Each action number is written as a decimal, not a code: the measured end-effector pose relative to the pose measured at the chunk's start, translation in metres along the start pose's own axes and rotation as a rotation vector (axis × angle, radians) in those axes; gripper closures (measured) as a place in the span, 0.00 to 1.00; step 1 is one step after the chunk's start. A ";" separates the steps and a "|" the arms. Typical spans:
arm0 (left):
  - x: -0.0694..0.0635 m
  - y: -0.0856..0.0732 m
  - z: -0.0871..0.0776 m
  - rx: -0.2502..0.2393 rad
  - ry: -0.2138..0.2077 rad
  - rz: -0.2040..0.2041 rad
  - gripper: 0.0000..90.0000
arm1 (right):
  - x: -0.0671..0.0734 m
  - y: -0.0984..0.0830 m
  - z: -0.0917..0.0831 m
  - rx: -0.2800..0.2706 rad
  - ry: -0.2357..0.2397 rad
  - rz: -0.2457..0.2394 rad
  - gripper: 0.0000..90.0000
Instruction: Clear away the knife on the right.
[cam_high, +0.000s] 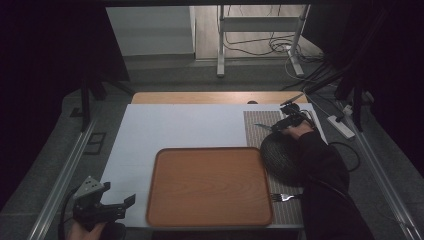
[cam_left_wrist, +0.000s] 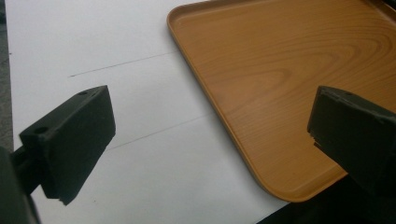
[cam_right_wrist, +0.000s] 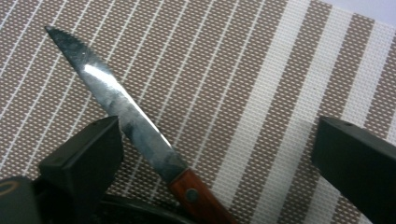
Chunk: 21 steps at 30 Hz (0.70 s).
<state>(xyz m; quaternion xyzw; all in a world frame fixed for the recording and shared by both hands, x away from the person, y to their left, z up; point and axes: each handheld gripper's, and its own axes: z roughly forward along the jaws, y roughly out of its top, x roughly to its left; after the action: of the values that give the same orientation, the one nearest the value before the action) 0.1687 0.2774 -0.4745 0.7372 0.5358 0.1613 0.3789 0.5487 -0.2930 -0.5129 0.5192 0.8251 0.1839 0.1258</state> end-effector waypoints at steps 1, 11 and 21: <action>0.000 0.000 0.000 0.000 0.000 0.000 0.02 | -0.002 0.000 -0.001 0.000 -0.006 0.002 0.05; 0.000 0.000 0.000 0.000 0.000 0.001 0.02 | -0.027 -0.011 -0.007 -0.027 -0.021 0.047 0.16; 0.000 0.000 0.000 0.000 0.002 0.003 0.02 | -0.034 -0.020 -0.021 -0.036 -0.011 -0.014 0.73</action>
<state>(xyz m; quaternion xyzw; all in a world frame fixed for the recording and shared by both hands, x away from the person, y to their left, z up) 0.1686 0.2771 -0.4744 0.7379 0.5348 0.1626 0.3782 0.5386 -0.3358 -0.5023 0.5122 0.8245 0.1949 0.1407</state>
